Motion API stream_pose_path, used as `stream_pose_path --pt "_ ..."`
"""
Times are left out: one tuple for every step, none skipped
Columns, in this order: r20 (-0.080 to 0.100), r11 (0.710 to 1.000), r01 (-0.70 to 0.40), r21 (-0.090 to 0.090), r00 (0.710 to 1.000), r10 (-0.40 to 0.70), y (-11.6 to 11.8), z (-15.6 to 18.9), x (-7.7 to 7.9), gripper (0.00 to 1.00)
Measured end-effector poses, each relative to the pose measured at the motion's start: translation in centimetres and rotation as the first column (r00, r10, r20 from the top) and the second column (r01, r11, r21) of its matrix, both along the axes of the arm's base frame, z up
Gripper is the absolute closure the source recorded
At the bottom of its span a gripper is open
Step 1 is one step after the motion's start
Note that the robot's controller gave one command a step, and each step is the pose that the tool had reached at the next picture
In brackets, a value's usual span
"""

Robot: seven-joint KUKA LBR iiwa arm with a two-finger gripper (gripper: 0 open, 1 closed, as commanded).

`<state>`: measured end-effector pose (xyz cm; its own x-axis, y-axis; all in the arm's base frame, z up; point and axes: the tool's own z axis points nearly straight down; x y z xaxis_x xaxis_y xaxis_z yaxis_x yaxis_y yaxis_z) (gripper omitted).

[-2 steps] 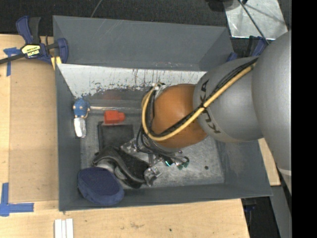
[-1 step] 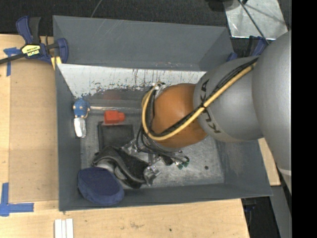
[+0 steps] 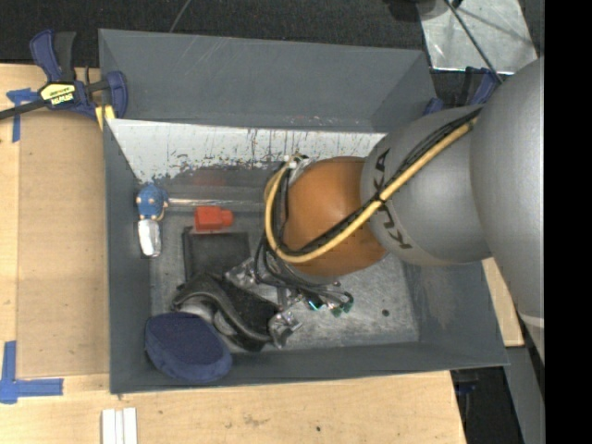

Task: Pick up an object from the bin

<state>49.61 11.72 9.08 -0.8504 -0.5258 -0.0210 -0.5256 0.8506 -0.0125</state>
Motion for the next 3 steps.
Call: stream_pose_path --pt "0.002 1.000 0.000 0.000 1.000 0.000 0.0 0.1 0.1 1.00" --pt "-0.018 0.968 -0.252 -0.003 0.968 0.252 2.2 7.4 0.5 1.00" --pt "-0.022 0.967 -0.254 0.000 0.967 0.254 2.4 7.2 0.4 0.00"
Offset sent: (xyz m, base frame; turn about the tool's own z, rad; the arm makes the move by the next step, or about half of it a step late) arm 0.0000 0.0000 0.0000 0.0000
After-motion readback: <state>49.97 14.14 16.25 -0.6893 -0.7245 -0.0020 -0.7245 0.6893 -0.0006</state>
